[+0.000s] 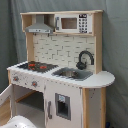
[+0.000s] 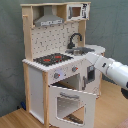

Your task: Play with the kitchen

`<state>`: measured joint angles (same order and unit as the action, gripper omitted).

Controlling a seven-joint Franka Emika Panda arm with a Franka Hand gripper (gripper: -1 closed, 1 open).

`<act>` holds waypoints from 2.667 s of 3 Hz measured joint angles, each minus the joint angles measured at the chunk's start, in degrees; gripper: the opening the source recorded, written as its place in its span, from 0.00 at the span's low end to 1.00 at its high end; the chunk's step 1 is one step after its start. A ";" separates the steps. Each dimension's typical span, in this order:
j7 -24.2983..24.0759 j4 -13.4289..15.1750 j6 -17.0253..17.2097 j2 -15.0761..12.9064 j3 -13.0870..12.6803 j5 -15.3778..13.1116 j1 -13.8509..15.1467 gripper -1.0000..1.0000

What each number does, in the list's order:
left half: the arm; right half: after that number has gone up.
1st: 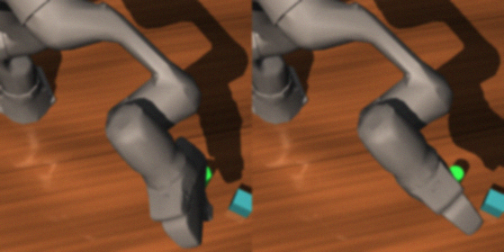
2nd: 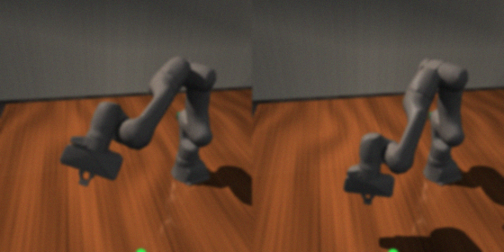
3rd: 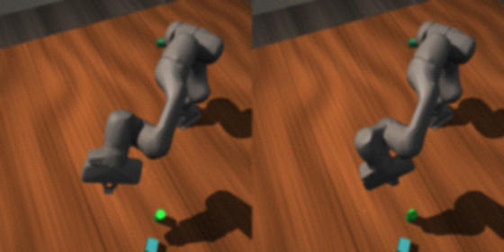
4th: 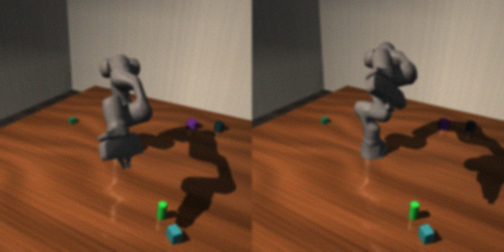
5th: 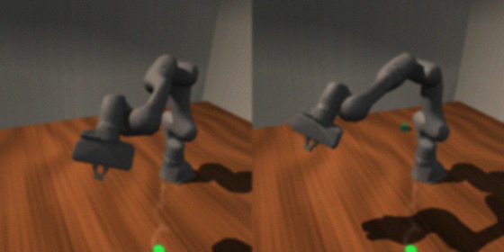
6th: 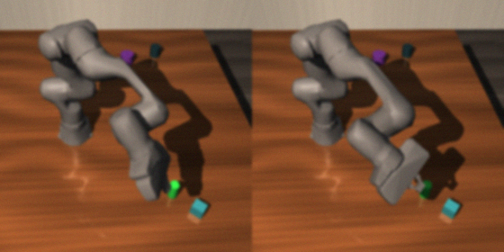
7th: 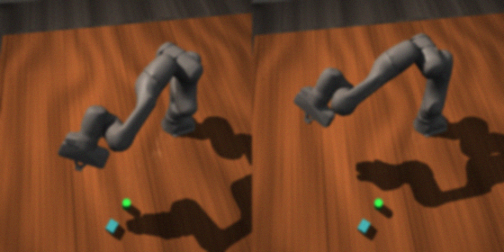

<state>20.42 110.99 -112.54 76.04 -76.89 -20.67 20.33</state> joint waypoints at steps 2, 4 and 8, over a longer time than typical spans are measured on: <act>0.83 -0.16 -12.18 1.29 -0.63 -4.14 2.10 1.00; 0.75 -0.15 -24.24 1.70 -0.92 -5.52 4.83 1.00; 0.94 5.31 -48.80 5.83 -4.50 -7.12 5.88 1.00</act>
<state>21.36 116.30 -161.34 81.88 -81.39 -27.79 26.21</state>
